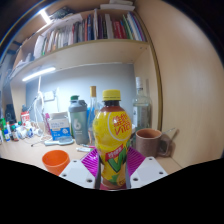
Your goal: Pour water
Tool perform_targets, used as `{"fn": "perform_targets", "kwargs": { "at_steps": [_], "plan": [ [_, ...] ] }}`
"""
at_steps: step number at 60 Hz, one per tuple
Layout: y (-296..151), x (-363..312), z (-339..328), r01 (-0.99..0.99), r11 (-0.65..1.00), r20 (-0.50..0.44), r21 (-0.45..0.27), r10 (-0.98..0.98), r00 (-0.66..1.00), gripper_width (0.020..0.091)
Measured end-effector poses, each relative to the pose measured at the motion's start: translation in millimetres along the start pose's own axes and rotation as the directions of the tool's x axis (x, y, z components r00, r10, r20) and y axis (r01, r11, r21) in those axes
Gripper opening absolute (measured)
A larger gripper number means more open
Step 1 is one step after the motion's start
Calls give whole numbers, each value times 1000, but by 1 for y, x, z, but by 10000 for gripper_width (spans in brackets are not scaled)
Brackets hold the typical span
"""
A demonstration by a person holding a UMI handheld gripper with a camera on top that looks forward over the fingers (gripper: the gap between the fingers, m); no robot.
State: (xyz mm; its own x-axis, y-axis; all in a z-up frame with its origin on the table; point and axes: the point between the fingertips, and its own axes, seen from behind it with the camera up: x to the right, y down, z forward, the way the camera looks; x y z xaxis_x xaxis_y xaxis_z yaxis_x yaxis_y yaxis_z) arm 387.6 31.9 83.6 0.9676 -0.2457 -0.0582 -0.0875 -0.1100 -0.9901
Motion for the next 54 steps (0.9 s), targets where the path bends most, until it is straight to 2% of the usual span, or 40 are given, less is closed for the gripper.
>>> {"fn": "perform_targets", "kwargs": {
  "at_steps": [5,7,10,19,21,26,29,30,31,33,41,54],
  "plan": [
    [11,3,5,36,999,-11,-11,-36,999,374],
    [7,0,3,49,999,-6,12,-49,999,389],
    [11,-1,1,49,999,-1,-7,-49,999,413],
    [11,1,1,5,1000,4,-13,-5,1000,426],
    [10,1,0,4,1000,6,-12,-4,1000,454],
    [14,4,1,13,1000,1,-29,-13,1000,555],
    [27,11,-2,4,996,-31,-93,-7,1000,704],
    [30,11,-4,-1,994,-37,-109,-3,999,718],
    [32,10,-6,-4,993,-38,-121,-1,999,780],
    [34,8,-13,-4,992,-38,-127,-1,999,839],
    [30,6,-47,24,991,-52,-132,-31,998,851],
    [4,-14,-132,34,997,-107,-71,-41,993,840]
  ]
}}
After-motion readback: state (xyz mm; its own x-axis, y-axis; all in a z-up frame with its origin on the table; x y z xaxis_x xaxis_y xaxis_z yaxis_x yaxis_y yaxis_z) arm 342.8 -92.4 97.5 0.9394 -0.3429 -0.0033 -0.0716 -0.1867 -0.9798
